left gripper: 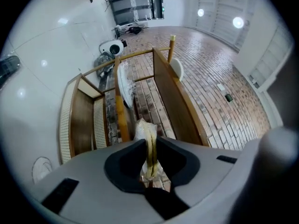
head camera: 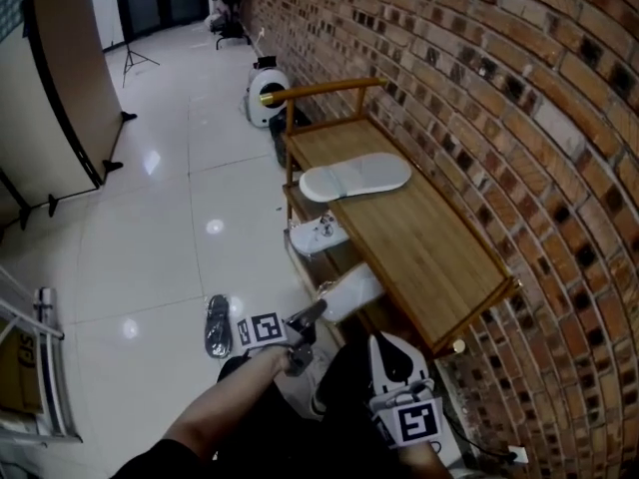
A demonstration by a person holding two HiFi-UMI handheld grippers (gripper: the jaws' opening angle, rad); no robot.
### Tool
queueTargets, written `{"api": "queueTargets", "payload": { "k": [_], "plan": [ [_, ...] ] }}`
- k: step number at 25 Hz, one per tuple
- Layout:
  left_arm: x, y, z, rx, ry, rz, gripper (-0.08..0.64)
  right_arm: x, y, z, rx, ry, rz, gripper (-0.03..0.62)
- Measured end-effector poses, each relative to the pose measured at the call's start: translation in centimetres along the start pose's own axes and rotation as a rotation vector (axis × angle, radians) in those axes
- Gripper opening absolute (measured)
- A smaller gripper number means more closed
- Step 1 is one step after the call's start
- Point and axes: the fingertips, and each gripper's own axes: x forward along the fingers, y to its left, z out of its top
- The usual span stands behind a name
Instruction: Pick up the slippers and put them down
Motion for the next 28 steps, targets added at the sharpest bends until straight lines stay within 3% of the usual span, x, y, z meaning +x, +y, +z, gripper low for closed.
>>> {"api": "queueTargets", "payload": {
  "k": [4, 7, 13, 15, 19, 22, 25, 28],
  "plan": [
    [-4.6, -0.4, 3.1, 0.068, -0.114, 0.019, 0.061, 0.9, 2.2, 1.8, -0.006, -0.048, 0.049, 0.009],
    [-7.6, -1.3, 4.8, 0.076, -0.200, -0.004, 0.061, 1.0, 3.7, 2.9, -0.015, -0.077, 0.083, 0.009],
    [-13.4, -4.4, 6.2, 0.119, -0.288, -0.046, 0.061, 1.6, 6.0, 4.5, -0.003, -0.127, 0.128, 0.009],
    [-15.9, -4.7, 6.6, 0.152, -0.320, -0.021, 0.061, 1.9, 7.3, 4.8, 0.000, -0.141, 0.157, 0.009],
    [-20.6, -5.5, 7.9, 0.119, -0.432, -0.058, 0.061, 3.0, 9.9, 4.8, -0.001, -0.151, 0.223, 0.009],
    [-24.4, -4.6, 9.1, 0.125, -0.508, -0.004, 0.061, 3.8, 11.6, 4.8, 0.002, -0.154, 0.265, 0.009],
    [-27.5, -4.1, 10.4, 0.182, -0.574, 0.049, 0.061, 4.5, 13.0, 4.8, 0.007, -0.154, 0.294, 0.009],
    [-29.2, -4.7, 11.6, 0.202, -0.636, 0.024, 0.062, 5.2, 13.8, 4.7, 0.009, -0.152, 0.311, 0.009]
  ]
}}
